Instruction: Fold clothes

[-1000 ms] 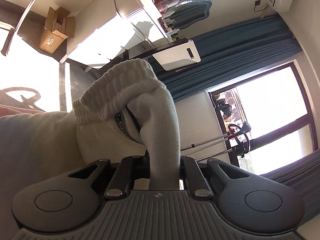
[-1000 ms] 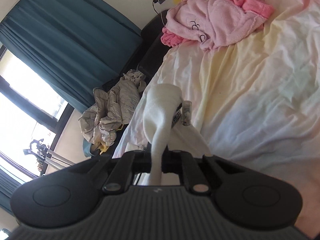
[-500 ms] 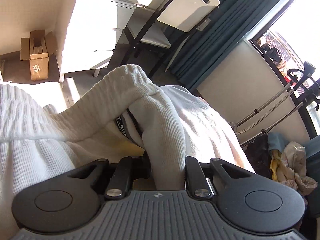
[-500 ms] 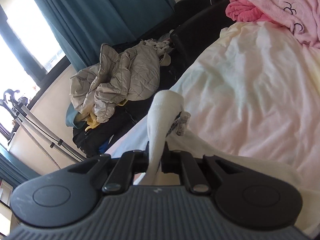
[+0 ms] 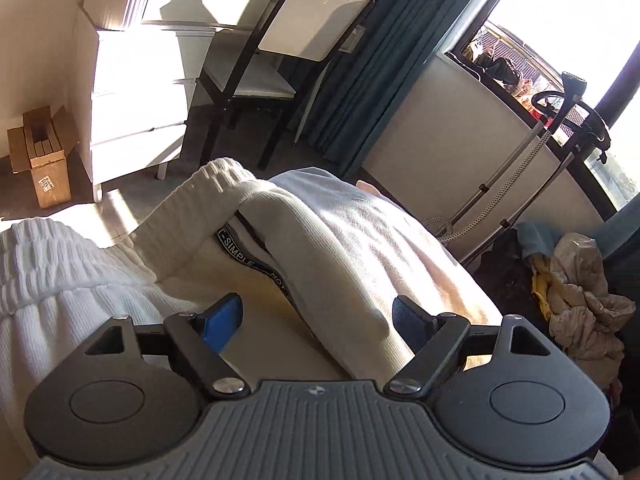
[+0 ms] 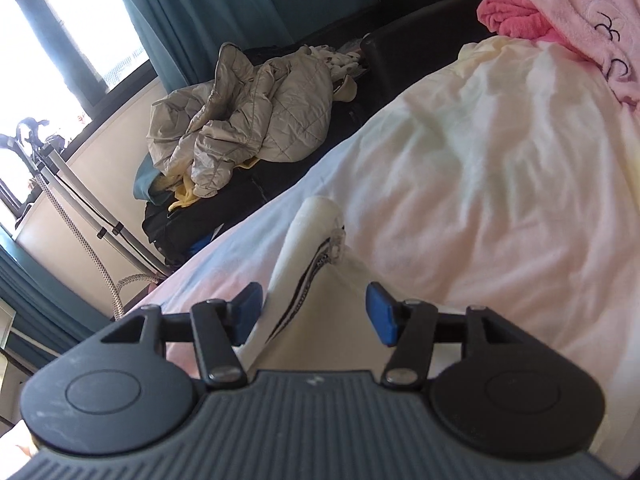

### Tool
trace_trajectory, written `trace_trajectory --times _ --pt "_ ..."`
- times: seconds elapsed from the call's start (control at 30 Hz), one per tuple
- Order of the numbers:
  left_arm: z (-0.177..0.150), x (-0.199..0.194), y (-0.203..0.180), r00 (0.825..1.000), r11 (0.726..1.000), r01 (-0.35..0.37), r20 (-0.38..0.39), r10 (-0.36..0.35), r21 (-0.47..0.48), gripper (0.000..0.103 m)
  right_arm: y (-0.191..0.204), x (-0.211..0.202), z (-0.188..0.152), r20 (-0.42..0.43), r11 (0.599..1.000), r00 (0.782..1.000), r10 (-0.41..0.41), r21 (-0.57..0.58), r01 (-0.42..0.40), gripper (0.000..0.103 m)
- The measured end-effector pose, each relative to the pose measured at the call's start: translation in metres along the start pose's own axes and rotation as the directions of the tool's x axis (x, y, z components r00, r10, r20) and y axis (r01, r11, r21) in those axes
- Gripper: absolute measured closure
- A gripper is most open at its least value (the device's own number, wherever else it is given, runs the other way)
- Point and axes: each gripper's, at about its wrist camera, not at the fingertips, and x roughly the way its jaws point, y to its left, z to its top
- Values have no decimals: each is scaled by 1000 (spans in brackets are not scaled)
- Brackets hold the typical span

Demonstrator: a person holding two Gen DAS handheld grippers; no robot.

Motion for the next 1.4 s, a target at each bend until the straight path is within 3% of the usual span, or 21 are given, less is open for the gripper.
trace_trajectory --times 0.07,0.2,0.3,0.43,0.53,0.63,0.7,0.8,0.87,0.97,1.0,1.07,1.1,1.17,1.4 --pt "-8 -29 10 999 999 50 21 -50 -20 10 -12 -28 -4 -18 998 1000 18 63 -17 44" --pt "-30 -78 47 998 993 57 30 -54 -99 8 -36 -74 -17 -50 993 997 57 102 -51 37" --pt "-41 -103 90 999 973 52 -3 -55 -226 8 -62 -100 -31 -99 984 992 74 166 -57 34" --pt "-52 -112 139 996 937 29 -72 -58 -347 8 -85 -112 -51 -177 964 974 142 248 -96 26" --pt "-55 -97 160 989 912 47 -111 -101 -408 9 -91 -106 -60 -186 951 965 184 282 -127 25" --pt "-51 -78 159 987 925 101 -78 -139 -368 10 -91 -90 -63 -159 927 957 244 328 -182 25" --pt "-50 -64 148 988 946 119 -62 -144 -302 10 -87 -76 -64 -186 944 963 196 303 -133 25" --pt "-52 -42 131 985 958 151 -47 -168 -245 14 -83 -57 -65 -190 958 972 139 276 -82 26" --pt "-52 -26 117 983 959 165 -44 -180 -231 31 -79 -51 -63 -167 949 979 116 310 -59 24" --pt "-51 -15 98 993 973 115 -11 -120 -200 45 -68 -36 -55 -164 964 983 82 263 -37 18" --pt "-50 -16 94 994 975 106 6 -107 -195 48 -66 -34 -54 -159 971 986 53 238 -14 23" --pt "-48 -19 85 996 978 88 41 -82 -187 65 -62 -28 -52 -146 981 989 -7 189 35 58" --pt "-46 -21 83 996 978 84 51 -76 -191 70 -63 -27 -52 -139 984 990 -6 177 31 89" --pt "-41 -31 82 995 972 87 63 -75 -220 81 -66 -29 -50 -127 983 992 3 180 20 95" --pt "-19 -90 66 987 961 132 117 -106 -242 85 -52 -96 -21 15 988 999 43 150 -45 99"
